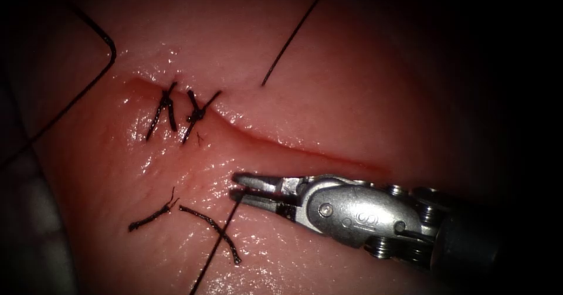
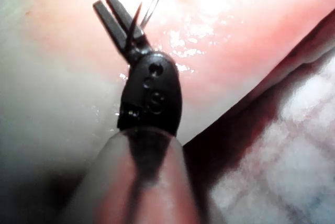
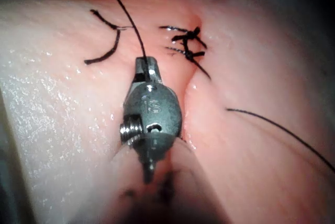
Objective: Wound Closure
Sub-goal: Pull the string through the cut
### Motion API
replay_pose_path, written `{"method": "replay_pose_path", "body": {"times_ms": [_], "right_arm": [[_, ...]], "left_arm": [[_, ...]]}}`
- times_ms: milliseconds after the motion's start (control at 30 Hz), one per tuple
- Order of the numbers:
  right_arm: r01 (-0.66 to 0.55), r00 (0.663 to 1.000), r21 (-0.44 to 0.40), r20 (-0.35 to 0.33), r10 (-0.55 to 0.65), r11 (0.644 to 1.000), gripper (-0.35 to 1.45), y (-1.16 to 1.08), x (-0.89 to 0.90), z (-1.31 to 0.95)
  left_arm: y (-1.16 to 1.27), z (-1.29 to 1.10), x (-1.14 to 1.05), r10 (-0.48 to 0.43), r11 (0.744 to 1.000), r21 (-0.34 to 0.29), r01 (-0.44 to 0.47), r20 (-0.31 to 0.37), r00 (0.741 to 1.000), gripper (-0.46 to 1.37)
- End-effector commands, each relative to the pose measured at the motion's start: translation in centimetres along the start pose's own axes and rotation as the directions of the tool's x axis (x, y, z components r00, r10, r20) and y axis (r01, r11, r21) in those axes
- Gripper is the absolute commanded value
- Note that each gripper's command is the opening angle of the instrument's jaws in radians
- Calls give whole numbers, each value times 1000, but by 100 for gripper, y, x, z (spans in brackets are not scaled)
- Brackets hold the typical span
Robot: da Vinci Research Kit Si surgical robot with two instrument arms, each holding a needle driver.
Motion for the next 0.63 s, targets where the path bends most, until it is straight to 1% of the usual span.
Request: {"method": "replay_pose_path", "body": {"times_ms": [33,133,367,633], "right_arm": [[1,1000,3,3,-1,1000,-35,-1,0,0],[4,1000,23,15,-4,1000,-35,-4,0,0],[6,1000,25,13,-6,1000,-35,-8,2,-1],[5,1000,25,13,-6,1000,-35,-7,1,-1]], "left_arm": [[0,0,1,0,1000,0,0,0,1000,-35],[0,0,1,0,1000,0,0,0,1000,-35],[1,1,0,0,1000,-2,0,-1,1000,-35],[1,1,0,0,1000,-4,0,-2,1000,-35]]}}
